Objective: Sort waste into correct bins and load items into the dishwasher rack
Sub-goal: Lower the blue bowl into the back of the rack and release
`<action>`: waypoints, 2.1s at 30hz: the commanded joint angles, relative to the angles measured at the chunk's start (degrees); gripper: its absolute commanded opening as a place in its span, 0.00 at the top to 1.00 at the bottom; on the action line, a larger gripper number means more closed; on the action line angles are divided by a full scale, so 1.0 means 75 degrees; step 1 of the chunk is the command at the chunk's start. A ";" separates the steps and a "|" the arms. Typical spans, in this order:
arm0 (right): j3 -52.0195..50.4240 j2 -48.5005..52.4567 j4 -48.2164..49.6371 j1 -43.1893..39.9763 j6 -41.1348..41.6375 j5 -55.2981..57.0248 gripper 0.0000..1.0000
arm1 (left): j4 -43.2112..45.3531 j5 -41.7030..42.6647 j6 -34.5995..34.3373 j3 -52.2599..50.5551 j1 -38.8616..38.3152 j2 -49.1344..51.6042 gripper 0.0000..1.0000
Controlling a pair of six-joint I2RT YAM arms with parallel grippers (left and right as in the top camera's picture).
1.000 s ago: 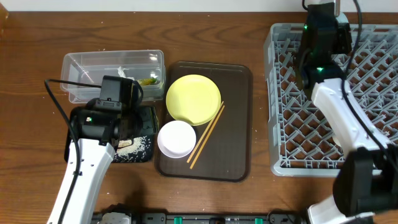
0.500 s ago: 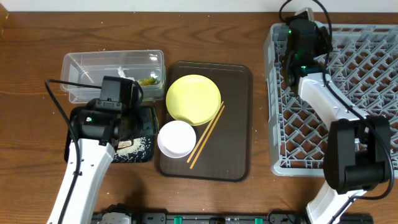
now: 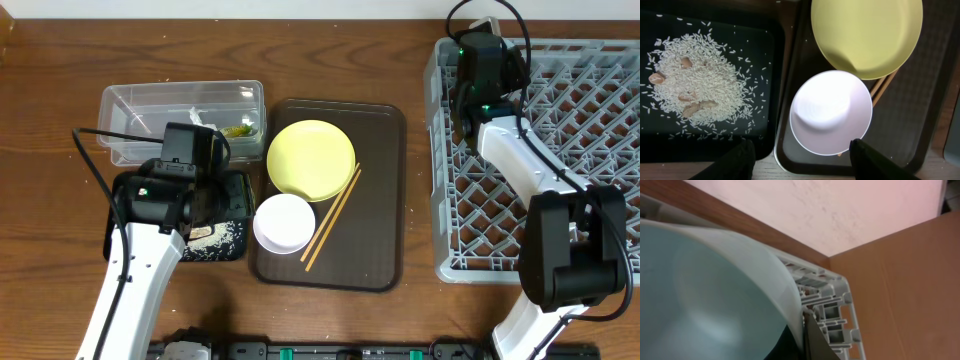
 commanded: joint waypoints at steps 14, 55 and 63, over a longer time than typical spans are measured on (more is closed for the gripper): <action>-0.0020 0.0032 -0.1591 0.0495 0.2090 -0.0026 0.99 | -0.0023 -0.0064 0.0070 -0.0044 0.0023 -0.0012 0.37; -0.0023 0.0076 -0.0087 -0.0207 0.2430 0.0487 0.99 | -0.0076 -0.0064 0.0070 -0.0044 0.0026 -0.0012 0.36; -0.0026 0.0294 -0.0329 -0.0020 0.2655 0.0367 0.99 | -0.0076 -0.0067 0.0070 -0.0044 0.0023 -0.0012 0.36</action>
